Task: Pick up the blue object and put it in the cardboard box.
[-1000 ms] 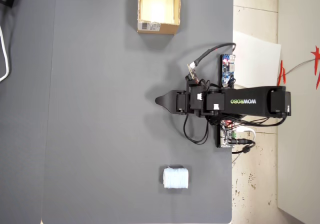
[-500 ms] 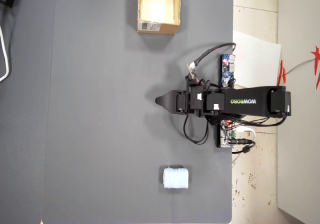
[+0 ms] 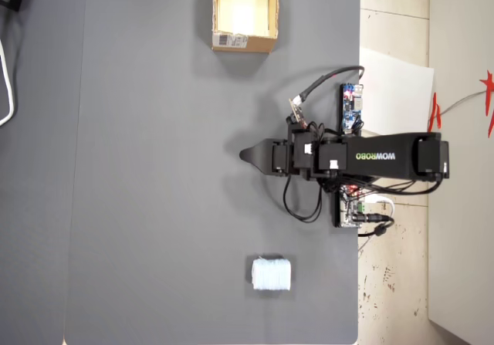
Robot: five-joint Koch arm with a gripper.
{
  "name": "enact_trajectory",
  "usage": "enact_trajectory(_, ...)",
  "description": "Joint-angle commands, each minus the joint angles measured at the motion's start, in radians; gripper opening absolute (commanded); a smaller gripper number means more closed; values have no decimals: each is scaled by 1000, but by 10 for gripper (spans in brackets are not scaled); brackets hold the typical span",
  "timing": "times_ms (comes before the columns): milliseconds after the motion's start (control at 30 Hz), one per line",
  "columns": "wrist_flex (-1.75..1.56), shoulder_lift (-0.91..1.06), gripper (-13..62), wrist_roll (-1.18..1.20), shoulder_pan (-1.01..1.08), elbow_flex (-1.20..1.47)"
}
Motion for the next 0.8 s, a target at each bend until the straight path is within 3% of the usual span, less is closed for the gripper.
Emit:
enact_trajectory(0, 58, 86, 337, 25, -12, 38)
enact_trajectory(767, 89, 87, 341, 23, -34, 38)
